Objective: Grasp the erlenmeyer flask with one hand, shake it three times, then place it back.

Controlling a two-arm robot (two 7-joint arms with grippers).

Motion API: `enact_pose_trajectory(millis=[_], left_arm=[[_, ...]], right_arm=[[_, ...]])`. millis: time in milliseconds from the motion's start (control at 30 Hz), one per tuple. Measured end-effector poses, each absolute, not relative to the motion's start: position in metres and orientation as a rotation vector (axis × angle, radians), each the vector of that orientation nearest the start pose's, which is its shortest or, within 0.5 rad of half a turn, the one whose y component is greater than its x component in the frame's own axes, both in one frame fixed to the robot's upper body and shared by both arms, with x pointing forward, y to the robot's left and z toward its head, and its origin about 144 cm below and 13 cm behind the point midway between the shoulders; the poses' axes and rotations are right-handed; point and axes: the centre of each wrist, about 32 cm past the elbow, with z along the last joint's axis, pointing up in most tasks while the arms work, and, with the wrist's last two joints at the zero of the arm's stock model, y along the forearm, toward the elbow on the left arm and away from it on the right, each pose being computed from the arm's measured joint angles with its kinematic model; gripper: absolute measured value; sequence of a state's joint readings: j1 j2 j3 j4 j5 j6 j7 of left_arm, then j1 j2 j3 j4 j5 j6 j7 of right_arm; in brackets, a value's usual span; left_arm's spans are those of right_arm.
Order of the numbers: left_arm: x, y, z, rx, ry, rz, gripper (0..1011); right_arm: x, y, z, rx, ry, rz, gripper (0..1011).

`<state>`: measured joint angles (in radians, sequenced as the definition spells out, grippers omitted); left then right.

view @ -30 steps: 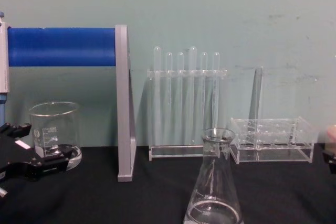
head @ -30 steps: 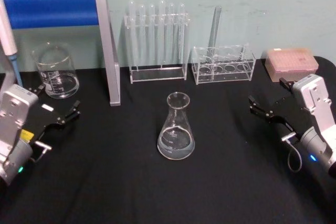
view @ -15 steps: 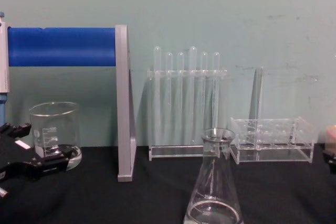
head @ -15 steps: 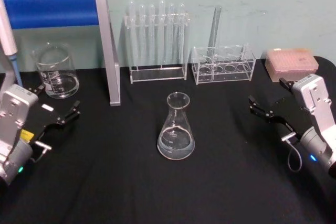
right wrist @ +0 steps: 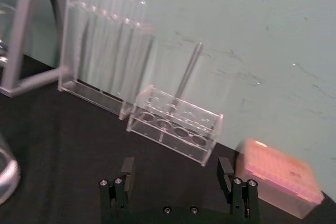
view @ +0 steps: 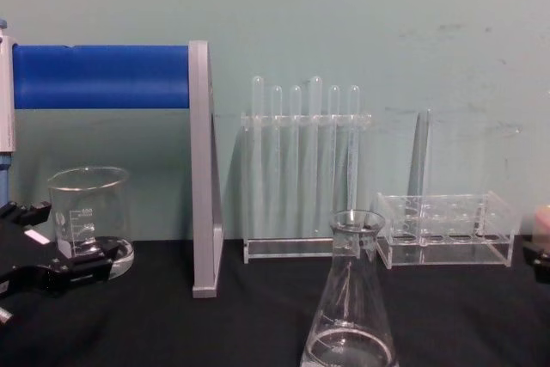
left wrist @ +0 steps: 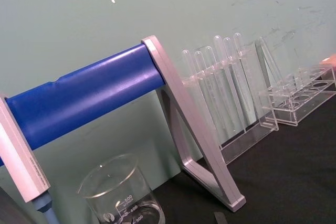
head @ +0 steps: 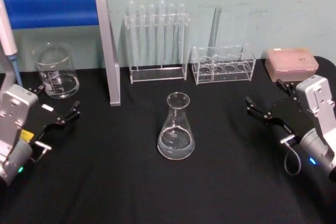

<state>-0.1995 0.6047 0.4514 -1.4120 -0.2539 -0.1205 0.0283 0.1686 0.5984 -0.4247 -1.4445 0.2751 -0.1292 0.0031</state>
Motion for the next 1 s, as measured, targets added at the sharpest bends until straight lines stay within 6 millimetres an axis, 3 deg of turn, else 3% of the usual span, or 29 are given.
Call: enact_pose_trajectory(millis=[533, 1000], left_arm=[[0.489, 0.310, 1.140, 0.304, -0.285, 1.248, 1001], [0.489, 0.310, 1.140, 0.304, -0.285, 1.248, 1001]], right_arm=[[0.454, -0.279, 1.142, -0.122, -0.120, -1.112, 1002], [0.450, -0.251, 1.139, -0.091, -0.071, -0.961, 1002]])
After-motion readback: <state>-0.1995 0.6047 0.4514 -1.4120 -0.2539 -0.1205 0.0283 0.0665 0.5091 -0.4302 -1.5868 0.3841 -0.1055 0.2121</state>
